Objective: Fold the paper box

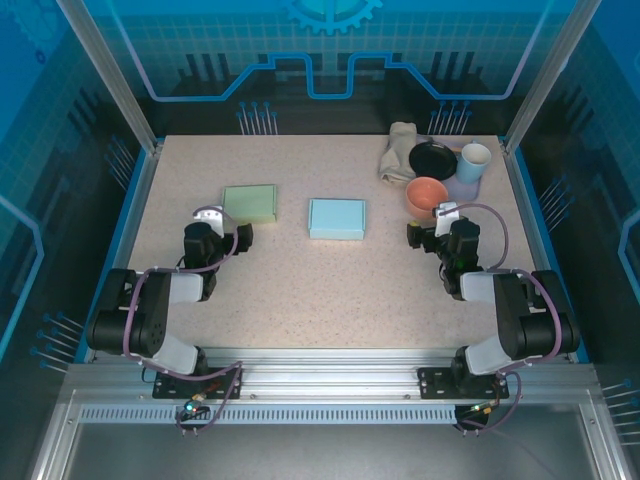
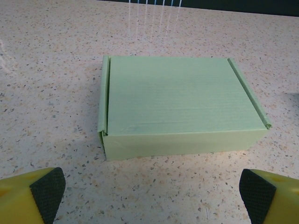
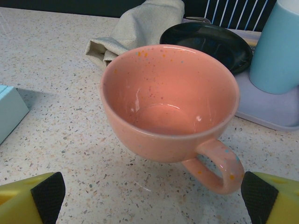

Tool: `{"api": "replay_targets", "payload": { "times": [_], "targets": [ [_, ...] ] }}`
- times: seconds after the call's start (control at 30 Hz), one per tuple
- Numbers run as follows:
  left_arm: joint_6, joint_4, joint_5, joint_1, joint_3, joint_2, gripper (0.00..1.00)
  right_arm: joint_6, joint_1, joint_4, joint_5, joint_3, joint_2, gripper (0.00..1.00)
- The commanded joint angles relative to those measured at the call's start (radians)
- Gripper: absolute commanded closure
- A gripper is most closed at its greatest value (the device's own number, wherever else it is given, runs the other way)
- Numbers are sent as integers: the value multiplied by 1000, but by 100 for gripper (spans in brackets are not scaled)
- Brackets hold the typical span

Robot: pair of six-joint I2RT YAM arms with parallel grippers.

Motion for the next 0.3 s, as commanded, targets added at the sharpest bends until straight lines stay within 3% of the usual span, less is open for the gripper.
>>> {"api": "replay_targets", "payload": {
  "times": [0.0,0.27],
  "targets": [
    [25,-8,-12,-7,24,4,1,-10,12,-5,4,17,11,0],
    [23,-18,-6,-7,30,4,1,-9,11,-6,4,17,11,0]
  ]
}}
